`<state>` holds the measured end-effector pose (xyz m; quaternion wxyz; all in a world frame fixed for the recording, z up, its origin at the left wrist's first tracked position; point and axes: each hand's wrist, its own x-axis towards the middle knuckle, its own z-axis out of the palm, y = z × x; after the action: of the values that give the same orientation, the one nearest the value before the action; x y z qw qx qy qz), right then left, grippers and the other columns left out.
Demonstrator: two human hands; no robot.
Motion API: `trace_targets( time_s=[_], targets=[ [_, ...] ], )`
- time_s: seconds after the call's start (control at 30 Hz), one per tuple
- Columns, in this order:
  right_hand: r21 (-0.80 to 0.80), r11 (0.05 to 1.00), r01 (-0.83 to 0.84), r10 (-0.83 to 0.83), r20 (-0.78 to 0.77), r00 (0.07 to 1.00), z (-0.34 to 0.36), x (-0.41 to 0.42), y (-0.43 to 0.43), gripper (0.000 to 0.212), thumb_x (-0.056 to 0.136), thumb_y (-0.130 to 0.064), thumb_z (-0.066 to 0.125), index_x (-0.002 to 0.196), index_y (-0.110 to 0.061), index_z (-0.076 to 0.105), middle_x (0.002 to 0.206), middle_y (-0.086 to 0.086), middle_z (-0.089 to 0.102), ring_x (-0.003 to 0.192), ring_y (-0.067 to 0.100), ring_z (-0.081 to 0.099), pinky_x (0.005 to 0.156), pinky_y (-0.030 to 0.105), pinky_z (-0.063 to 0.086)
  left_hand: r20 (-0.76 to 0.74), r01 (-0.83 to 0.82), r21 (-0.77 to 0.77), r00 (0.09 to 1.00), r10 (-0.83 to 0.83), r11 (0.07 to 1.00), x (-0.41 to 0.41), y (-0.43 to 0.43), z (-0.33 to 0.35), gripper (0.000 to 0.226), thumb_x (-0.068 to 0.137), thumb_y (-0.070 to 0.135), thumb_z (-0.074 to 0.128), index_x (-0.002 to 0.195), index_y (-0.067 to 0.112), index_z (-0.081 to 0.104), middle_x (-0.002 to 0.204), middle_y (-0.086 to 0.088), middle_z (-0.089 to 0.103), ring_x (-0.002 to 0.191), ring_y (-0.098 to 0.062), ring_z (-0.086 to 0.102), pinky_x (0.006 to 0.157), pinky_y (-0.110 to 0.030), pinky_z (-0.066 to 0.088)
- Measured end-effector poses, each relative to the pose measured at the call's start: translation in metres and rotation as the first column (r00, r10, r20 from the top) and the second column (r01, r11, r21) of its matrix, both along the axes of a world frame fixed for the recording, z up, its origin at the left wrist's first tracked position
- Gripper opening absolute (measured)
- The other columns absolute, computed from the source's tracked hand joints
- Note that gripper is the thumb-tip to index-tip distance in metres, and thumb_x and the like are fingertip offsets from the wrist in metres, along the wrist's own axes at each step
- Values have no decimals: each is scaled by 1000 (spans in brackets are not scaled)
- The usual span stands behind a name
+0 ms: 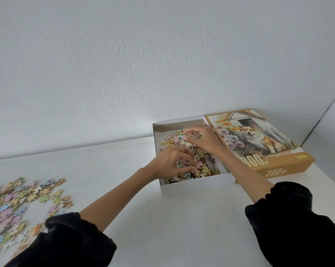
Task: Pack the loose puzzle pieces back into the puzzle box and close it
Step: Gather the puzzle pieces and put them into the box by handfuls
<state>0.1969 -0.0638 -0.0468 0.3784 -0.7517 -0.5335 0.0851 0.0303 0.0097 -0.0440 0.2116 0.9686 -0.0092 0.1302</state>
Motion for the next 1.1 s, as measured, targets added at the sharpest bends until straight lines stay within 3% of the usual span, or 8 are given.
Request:
trace_targets(
  time_s=[0.1, 0.2, 0.3, 0.43, 0.7, 0.9, 1.1],
  targets=[
    [28, 1000, 10, -11, 25, 1000, 3, -4, 0, 18, 80, -39, 66, 88, -24, 71, 82, -17, 59, 88, 11, 55, 79, 30, 43, 17, -4, -33, 1000, 4, 999, -2, 0, -3, 23, 85, 38, 60, 92, 21, 72, 99, 1, 66, 87, -9, 61, 77, -34, 51],
    [7, 1000, 8, -8, 37, 999, -1, -3, 1, 22, 74, -41, 71, 85, -22, 66, 88, -11, 61, 88, 11, 56, 80, 32, 47, 23, -7, -58, 1000, 9, 998, -5, 0, -2, 20, 86, 32, 60, 93, 18, 72, 96, 0, 68, 84, -11, 61, 75, -33, 51],
    [-22, 1000, 1, 0, 48, 999, -1, -5, -2, 27, 68, -39, 76, 79, -20, 61, 84, -5, 61, 78, 11, 52, 74, 37, 48, 31, -5, -61, 999, 7, 998, -11, 1, -3, 18, 86, 27, 61, 95, 15, 73, 95, -1, 69, 86, -9, 59, 76, -29, 49],
    [-10, 1000, 0, 0, 15, 1000, 0, -10, -4, 24, 69, -38, 75, 79, -18, 66, 70, -13, 58, 67, 6, 52, 68, 39, 50, 61, -3, -101, 998, 9, 995, -17, 1, -2, 17, 86, 24, 62, 94, 14, 73, 94, -2, 69, 83, -2, 55, 76, -25, 47],
    [36, 999, -34, 35, -15, 999, 8, -20, 1, 17, 76, -39, 69, 88, -28, 65, 74, -15, 61, 73, 10, 57, 72, 36, 50, 137, -14, -148, 990, 35, 989, -38, 5, 13, 15, 87, 24, 62, 97, 17, 71, 91, 4, 65, 82, 1, 55, 77, -19, 46],
    [109, 990, -94, 94, -3, 996, 25, -52, 15, 15, 78, -33, 69, 88, -22, 69, 81, -5, 67, 79, 14, 61, 75, 40, 52, 163, -25, -190, 985, 57, 981, -78, 13, 21, 16, 88, 23, 61, 99, 17, 71, 93, 7, 65, 83, -3, 60, 76, -16, 47],
    [132, 976, -172, 174, -1, 985, 43, -112, 34, 16, 78, -33, 69, 88, -21, 68, 81, -4, 65, 81, 15, 59, 74, 30, 48, 158, -52, -184, 984, 82, 982, -137, 22, 26, 14, 88, 19, 60, 98, 20, 70, 94, 4, 68, 86, -5, 61, 75, -22, 48]
  ],
)
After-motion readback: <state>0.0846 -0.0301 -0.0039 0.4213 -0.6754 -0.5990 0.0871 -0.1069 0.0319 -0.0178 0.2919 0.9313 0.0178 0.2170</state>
